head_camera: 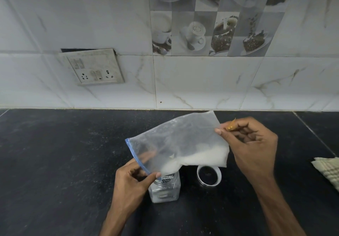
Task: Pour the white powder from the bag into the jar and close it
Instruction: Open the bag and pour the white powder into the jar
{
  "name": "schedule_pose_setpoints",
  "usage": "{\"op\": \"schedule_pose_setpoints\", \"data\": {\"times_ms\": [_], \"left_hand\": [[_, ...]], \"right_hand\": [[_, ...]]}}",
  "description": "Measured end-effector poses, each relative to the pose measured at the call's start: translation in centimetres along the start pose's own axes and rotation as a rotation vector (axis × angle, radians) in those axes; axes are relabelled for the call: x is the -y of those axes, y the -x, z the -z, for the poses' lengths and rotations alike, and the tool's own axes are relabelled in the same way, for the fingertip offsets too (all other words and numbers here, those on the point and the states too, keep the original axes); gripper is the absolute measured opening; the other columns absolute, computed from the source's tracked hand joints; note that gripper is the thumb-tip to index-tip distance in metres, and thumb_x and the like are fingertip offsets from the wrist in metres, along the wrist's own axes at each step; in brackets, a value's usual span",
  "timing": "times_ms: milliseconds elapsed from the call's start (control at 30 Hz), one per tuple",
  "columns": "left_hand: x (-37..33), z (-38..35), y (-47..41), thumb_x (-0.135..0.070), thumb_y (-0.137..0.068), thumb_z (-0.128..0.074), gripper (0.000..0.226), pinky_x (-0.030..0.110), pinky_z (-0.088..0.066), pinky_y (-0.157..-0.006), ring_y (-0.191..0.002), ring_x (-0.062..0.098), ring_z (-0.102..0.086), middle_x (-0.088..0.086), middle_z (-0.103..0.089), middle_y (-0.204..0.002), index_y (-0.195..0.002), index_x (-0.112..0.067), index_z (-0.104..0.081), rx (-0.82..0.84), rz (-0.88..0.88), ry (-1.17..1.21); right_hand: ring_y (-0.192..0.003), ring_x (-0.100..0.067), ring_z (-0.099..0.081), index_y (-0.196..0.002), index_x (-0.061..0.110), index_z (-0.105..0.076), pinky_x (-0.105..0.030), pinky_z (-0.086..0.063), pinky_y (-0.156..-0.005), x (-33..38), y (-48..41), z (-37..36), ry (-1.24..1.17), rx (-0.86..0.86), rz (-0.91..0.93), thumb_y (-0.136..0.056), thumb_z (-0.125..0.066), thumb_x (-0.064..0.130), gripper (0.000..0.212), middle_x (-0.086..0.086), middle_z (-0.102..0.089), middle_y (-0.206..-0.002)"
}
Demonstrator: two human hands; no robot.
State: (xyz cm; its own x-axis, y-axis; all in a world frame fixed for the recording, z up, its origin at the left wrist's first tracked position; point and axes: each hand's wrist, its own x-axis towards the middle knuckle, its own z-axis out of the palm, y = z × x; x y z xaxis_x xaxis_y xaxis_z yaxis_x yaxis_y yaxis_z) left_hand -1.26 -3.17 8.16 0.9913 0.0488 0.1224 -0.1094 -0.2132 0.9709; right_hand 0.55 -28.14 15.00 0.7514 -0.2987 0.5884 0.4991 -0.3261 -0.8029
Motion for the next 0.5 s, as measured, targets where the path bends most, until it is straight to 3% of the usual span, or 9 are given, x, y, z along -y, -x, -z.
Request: {"op": "schedule_pose_setpoints", "data": {"times_ms": [167,333,500], "left_hand": [[-0.10,-0.03,0.01,0.009,-0.066,-0.083,0.059,0.006,-0.048,-0.057,-0.052,-0.005,-0.060,-0.016,-0.073,-0.067,-0.107,-0.031,-0.069,0.008,0.004,0.011],[0.37,0.13,-0.19,0.002,-0.065,-0.087,0.058,0.016,-0.054,-0.058,-0.055,0.007,-0.062,0.004,-0.076,-0.075,-0.097,-0.044,-0.072,-0.022,0.000,0.007],[0.27,0.00,-0.25,0.006,-0.065,-0.085,0.057,0.011,-0.053,-0.060,-0.056,-0.001,-0.063,-0.006,-0.077,-0.077,-0.107,-0.030,-0.071,0.002,0.007,0.015]], "right_hand": [[-0.084,-0.014,-0.075,-0.076,0.012,-0.064,-0.019,-0.057,-0.077,-0.03,-0.13,0.08,-0.095,0.024,-0.149,-0.070,-0.080,0.004,0.019,0.000,-0.077,-0.089],[-0.084,-0.009,-0.075,-0.072,0.017,-0.060,-0.017,-0.057,-0.074,0.14,-0.15,0.42,0.015,0.014,-0.083,-0.071,-0.081,0.007,0.023,0.001,-0.076,-0.079],[-0.078,-0.006,-0.074,-0.070,0.027,-0.056,-0.018,-0.057,-0.073,0.02,-0.61,0.84,0.085,-0.005,-0.053,-0.073,-0.082,0.006,0.034,0.005,-0.075,-0.078]]}}
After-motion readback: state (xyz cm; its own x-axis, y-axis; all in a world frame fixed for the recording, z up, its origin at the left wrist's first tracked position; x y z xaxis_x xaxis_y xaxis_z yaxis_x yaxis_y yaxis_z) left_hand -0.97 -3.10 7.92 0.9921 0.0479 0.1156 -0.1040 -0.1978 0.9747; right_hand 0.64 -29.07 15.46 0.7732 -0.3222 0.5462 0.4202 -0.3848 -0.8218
